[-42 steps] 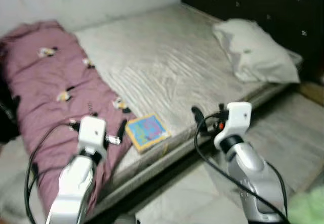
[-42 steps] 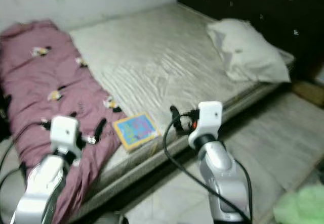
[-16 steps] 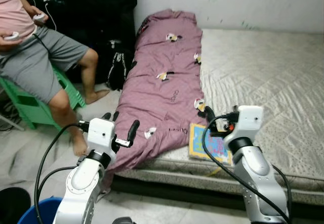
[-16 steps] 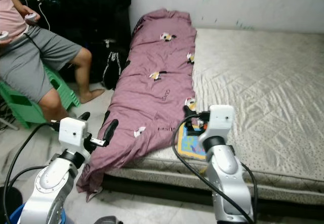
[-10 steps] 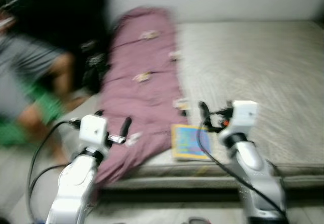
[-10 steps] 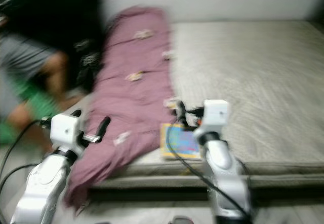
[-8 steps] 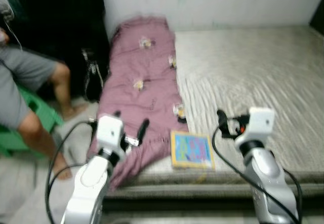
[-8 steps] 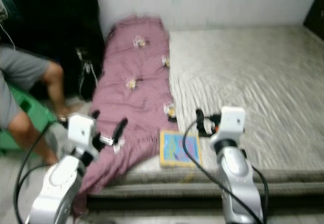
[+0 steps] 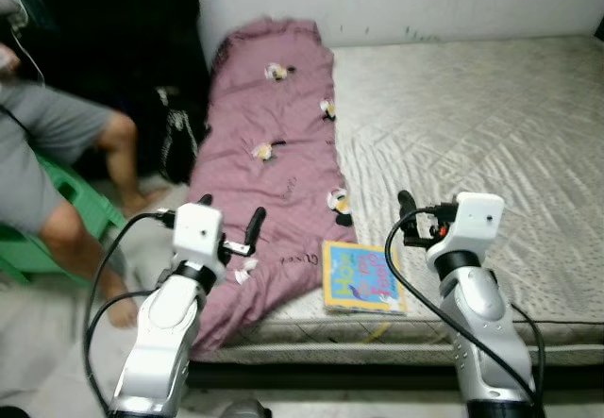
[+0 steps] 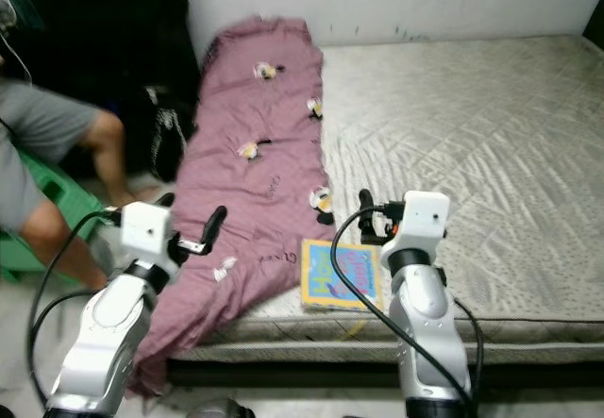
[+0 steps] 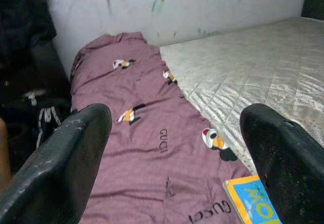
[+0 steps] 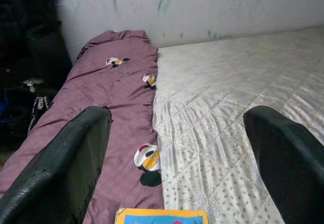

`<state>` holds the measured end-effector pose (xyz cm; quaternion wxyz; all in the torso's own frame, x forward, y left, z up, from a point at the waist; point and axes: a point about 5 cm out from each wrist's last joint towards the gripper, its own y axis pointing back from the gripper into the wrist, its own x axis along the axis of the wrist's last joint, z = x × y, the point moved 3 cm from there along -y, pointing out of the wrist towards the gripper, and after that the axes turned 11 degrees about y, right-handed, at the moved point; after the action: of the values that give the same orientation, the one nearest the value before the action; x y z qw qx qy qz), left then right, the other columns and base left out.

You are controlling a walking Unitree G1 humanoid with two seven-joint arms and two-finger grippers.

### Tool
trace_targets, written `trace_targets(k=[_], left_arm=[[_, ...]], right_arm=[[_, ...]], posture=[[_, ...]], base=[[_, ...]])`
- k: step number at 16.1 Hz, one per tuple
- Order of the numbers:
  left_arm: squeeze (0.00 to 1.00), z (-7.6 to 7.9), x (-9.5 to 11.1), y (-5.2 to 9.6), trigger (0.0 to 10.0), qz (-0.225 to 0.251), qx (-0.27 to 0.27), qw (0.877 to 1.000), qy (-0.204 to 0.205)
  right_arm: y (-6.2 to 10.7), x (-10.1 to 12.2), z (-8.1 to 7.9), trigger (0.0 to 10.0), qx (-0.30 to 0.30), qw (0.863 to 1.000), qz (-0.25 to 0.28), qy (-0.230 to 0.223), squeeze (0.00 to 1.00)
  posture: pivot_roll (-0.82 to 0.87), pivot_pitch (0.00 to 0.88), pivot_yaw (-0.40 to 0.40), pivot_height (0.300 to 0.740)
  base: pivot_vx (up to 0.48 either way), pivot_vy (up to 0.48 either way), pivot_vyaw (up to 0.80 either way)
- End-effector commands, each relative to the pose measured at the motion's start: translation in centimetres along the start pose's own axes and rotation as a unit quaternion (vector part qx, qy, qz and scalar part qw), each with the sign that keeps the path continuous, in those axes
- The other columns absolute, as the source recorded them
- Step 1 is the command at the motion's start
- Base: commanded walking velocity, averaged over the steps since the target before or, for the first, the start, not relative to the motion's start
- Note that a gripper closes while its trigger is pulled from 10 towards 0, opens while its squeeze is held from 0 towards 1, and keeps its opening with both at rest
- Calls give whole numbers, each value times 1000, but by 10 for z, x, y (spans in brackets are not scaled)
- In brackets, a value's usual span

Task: Clean up the room

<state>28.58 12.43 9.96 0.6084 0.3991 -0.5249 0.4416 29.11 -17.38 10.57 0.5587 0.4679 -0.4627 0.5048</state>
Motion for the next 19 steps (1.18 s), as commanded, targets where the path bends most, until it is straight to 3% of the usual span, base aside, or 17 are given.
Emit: trace_targets(k=[1, 3, 6, 8, 12, 15, 16, 19], left_arm=[[0, -1, 1, -4, 10000, 0, -5, 1000, -11], [0, -3, 0, -6, 10000, -1, -3, 1000, -11], [0, -5, -9, 6, 10000, -14, 6, 1000, -5], [0, -17, -8, 14, 10000, -7, 42, 999, -6], [0, -30, -7, 29, 10000, 0, 90, 996, -8], [0, -30, -7, 32, 10000, -3, 89, 996, -11], [0, -27, -7, 30, 10000, -7, 75, 997, -9], [0, -21, -5, 26, 10000, -11, 60, 998, -10]], right_arm=[[-1, 3, -3, 10000, 0, 1000, 6, 9, 0], [1, -1, -5, 10000, 11, 1000, 5, 16, 0], [-3, -5, -11, 10000, 34, 999, 3, 23, 0], [-12, -4, -18, 10000, 60, 998, 4, 25, 0], [-28, 6, -35, 10000, 100, 994, 20, 36, 0], [-31, 11, -32, 10000, 90, 995, 28, 38, 0], [-30, 7, -21, 10000, 71, 997, 22, 38, 0], [-26, 5, -9, 10000, 55, 997, 21, 44, 0]], posture=[[-95, 0, 103, 740], [-90, 0, 102, 740], [-56, 0, 63, 740], [20, 0, -6, 740], [75, 0, -58, 740], [67, 0, -50, 740], [50, 0, -36, 740], [7, 0, -22, 740]], base=[[0, 0, 0], [0, 0, 0], [0, 0, 0], [0, 0, 0], [0, 0, 0], [0, 0, 0], [0, 0, 0], [0, -330, 0]])
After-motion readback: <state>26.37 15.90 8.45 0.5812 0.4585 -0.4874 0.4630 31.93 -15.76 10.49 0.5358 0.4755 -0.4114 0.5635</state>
